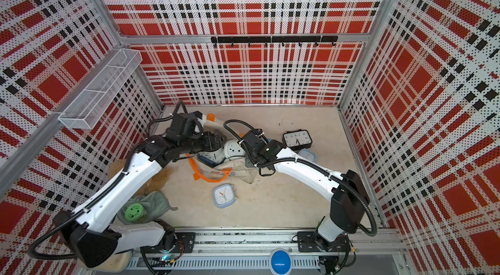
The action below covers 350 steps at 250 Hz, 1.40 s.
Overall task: Take the alarm clock out of the canvas bag
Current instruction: Adjust the canvas bag at the center of the board, then pick up the alarm from the canvas bag.
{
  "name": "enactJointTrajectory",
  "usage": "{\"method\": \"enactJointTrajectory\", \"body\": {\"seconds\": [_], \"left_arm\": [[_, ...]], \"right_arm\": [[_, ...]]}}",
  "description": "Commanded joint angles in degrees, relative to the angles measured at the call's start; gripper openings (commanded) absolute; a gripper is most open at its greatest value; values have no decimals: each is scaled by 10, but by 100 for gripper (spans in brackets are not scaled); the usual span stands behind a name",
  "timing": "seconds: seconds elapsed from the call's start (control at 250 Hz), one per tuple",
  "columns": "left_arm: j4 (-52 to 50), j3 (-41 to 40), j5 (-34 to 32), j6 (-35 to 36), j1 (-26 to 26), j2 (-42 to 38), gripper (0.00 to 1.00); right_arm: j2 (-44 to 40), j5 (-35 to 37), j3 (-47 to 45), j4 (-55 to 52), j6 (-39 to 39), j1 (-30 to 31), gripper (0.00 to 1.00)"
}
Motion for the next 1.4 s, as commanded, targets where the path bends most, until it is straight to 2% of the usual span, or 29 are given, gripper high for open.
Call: {"method": "enactJointTrajectory", "body": {"seconds": [0.0,0.212,0.384,0.584,0.988,1.328,1.396], "left_arm": [[61,-18,18,-35,-11,24,99],[120,-86,23,-35,-11,68,99],[214,-134,46,-48,-5,108,99],[253,-130,48,-28,8,153,100],[302,-149,-18,-7,33,166,99],[367,-138,14,-14,35,221,100],[380,-134,22,-16,30,228,95]], "right_arm": [[-17,3,-15,-2,5,2,0],[-10,-13,-14,10,-9,1,0],[6,-36,5,16,-22,1,0],[18,-54,17,22,-36,1,0],[19,-71,5,25,-38,0,0],[21,-69,10,23,-46,1,0],[23,-69,9,22,-47,0,0]]}}
